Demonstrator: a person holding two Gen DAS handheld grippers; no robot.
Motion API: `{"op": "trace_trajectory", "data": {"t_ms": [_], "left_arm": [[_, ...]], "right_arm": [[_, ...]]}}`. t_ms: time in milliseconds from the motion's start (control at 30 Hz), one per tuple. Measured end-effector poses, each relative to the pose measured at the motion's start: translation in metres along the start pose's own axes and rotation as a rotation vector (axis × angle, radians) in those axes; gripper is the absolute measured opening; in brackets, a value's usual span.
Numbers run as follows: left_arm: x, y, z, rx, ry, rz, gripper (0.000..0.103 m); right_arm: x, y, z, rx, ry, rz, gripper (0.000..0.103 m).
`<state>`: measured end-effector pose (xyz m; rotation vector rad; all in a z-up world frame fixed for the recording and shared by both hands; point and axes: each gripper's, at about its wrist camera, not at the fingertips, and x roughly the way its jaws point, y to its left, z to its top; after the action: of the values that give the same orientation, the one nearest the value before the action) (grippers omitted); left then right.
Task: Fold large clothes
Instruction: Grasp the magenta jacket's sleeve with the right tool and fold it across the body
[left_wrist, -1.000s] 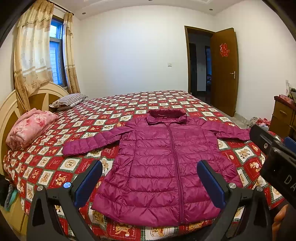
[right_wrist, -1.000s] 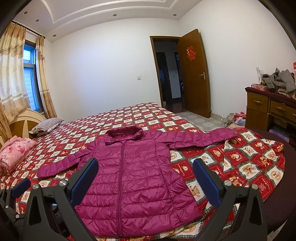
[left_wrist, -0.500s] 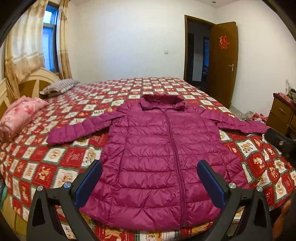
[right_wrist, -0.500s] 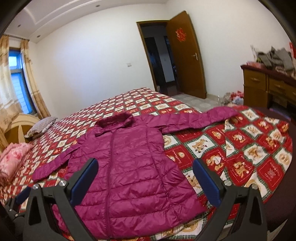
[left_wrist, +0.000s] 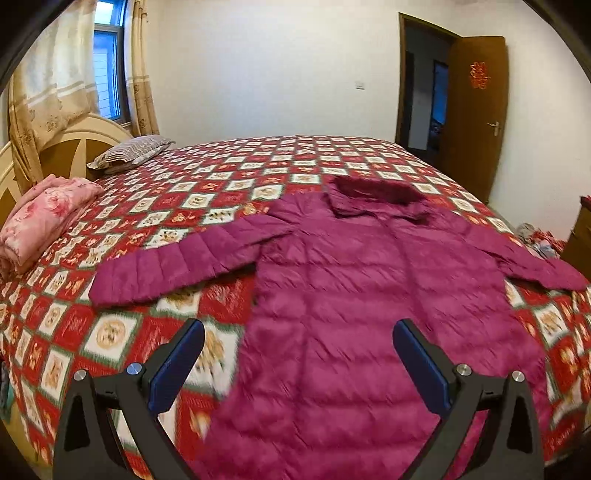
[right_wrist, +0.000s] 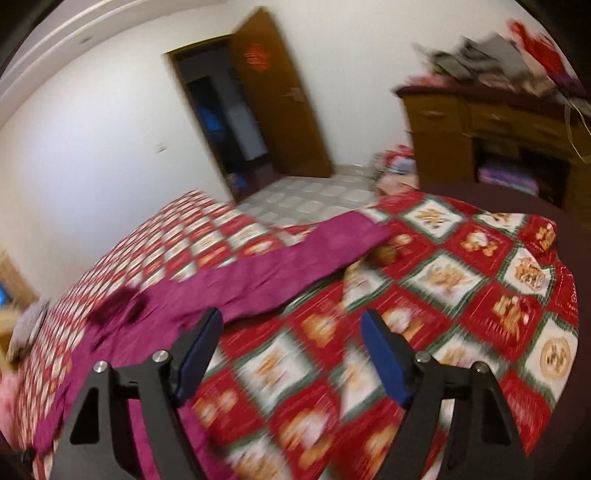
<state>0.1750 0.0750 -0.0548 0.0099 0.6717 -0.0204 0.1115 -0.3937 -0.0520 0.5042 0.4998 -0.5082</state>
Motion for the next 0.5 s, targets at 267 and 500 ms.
{"op": "trace_trajectory", "data": {"t_ms": [267, 500], "left_arm": [[0.088, 0.037, 0.046, -0.063, 0.078, 0.025, 0.102], [0.158, 0.053, 0.052, -0.024, 0.090, 0.064, 0.102]], "right_arm": [[0.099, -0.058, 0.050, 0.171, 0.102, -0.133, 0.080], [0.151, -0.066, 0.060, 0.185, 0.156, -0.241, 0.067]]}}
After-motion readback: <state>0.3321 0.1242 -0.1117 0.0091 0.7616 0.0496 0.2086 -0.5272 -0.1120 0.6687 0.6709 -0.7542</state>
